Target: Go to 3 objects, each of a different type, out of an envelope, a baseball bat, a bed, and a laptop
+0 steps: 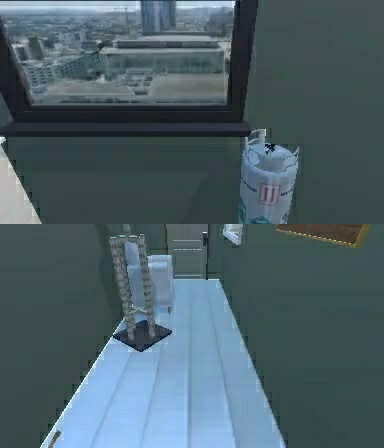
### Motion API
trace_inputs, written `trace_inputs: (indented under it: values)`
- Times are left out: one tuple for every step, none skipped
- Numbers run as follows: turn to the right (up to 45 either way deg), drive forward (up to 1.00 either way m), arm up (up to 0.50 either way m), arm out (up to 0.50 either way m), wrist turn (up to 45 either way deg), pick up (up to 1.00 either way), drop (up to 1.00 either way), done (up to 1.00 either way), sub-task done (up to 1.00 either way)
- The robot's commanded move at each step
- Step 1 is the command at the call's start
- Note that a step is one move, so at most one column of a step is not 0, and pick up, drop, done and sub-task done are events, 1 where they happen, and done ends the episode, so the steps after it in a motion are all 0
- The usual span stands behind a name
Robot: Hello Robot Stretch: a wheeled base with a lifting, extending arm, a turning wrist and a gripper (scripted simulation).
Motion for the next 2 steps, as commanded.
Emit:
trace_inputs:
  values:
    - [-45.0,0.00,0.00,0.00,0.0,0.00,0.00,0.00,0.00]
    - [-30.0,0.00,0.00,0.00,0.0,0.00,0.00,0.00,0.00]
